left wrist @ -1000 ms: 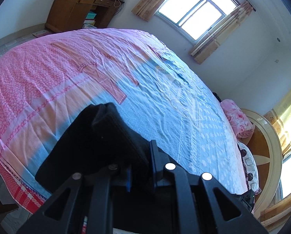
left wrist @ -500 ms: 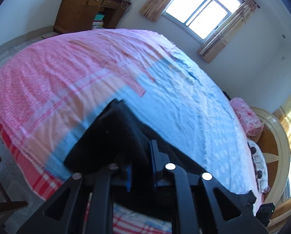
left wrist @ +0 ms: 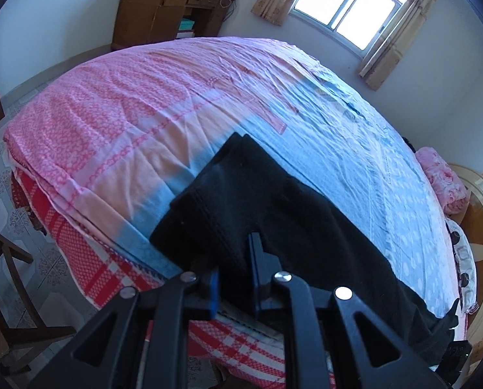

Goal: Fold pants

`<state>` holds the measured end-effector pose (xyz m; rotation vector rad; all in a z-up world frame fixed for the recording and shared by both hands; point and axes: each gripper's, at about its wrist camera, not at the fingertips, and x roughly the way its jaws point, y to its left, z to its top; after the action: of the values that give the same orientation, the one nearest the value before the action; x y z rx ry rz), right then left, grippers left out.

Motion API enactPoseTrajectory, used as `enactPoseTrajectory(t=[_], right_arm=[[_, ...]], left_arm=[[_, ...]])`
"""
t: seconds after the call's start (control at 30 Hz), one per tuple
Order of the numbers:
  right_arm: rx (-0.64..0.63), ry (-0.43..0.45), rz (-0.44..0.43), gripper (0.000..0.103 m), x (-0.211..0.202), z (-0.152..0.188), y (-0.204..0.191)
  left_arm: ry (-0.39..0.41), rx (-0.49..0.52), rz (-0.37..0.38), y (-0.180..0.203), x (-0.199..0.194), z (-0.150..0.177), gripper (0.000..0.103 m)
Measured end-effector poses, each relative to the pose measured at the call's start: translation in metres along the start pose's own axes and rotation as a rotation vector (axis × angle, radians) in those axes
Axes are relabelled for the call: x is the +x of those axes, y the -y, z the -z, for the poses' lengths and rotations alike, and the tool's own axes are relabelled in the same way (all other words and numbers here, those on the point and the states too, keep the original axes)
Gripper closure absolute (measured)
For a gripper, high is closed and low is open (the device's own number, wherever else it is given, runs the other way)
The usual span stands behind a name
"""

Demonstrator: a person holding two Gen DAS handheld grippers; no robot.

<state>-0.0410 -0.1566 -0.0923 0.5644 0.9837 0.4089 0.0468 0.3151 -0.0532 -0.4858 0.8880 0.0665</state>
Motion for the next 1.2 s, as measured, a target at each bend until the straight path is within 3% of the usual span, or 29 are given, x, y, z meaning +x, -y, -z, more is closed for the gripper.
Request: enactPoseTrajectory(t=[0.2,0.23,0.3,0.33,0.37,0.43,0.47,0.57,0.67,0.73,0.87,0.97,1.07,1.1,1.13,1.2], right_arm=[[0.042,-0.023,-0.017,0.099,0.008,0.014,0.019],[0.051,-0.019,-0.028,0.099,0.008,0.014,0.021],[0.053,-0.017,-0.033,0.099,0.007,0.015,0.022],[0.051,-0.016,-0.032,0.099,0.007,0.016,0.021],[0.049,-0.015,-0.030,0.099,0.007,0.016,0.020],[0.052,-0.011,-0.032,0.099,0.007,0.017,0.021],[0.055,-0.009,-0.033,0.099,0.009,0.018,0.020],[0.053,-0.003,-0.035,0.099,0.008,0.018,0.021],[0.060,-0.004,-0.042,0.098,0.006,0.018,0.023],[0.077,-0.013,-0.046,0.098,0.004,0.016,0.024],[0.095,-0.043,-0.014,0.092,-0.020,0.015,0.018],[0.052,0.092,0.011,0.092,-0.081,0.008,0.017],[0.047,0.336,0.169,0.092,-0.161,-0.011,0.031],[0.061,0.406,0.287,0.092,-0.187,-0.022,0.040],[0.074,0.442,0.399,0.091,-0.207,-0.035,0.050],[0.094,0.486,0.486,0.091,-0.232,-0.060,0.072]], left_arm=[[-0.009,0.088,-0.108,0.010,0.007,0.001,0.081],[-0.010,0.091,-0.120,0.011,0.004,-0.001,0.076],[0.000,0.066,-0.155,0.005,-0.004,-0.006,0.057],[0.021,0.026,-0.237,-0.003,-0.014,-0.010,0.047],[0.046,0.006,-0.302,-0.007,-0.021,-0.013,0.044],[0.142,-0.035,-0.437,-0.016,-0.044,-0.017,0.043],[0.174,-0.047,-0.451,-0.016,-0.052,-0.017,0.043],[0.227,0.030,-0.333,0.015,-0.066,-0.013,0.043],[0.191,0.221,-0.170,0.080,-0.046,0.004,0.043],[0.130,0.284,-0.122,0.110,-0.021,0.015,0.043],[-0.014,0.337,-0.079,0.141,0.029,0.048,0.043],[-0.018,0.348,-0.119,0.141,0.045,0.063,0.044],[0.021,0.371,-0.128,0.141,0.041,0.071,0.042],[0.030,0.374,-0.133,0.141,0.039,0.072,0.042],[0.036,0.379,-0.139,0.142,0.040,0.075,0.042],[0.048,0.394,-0.153,0.146,0.041,0.074,0.041]])
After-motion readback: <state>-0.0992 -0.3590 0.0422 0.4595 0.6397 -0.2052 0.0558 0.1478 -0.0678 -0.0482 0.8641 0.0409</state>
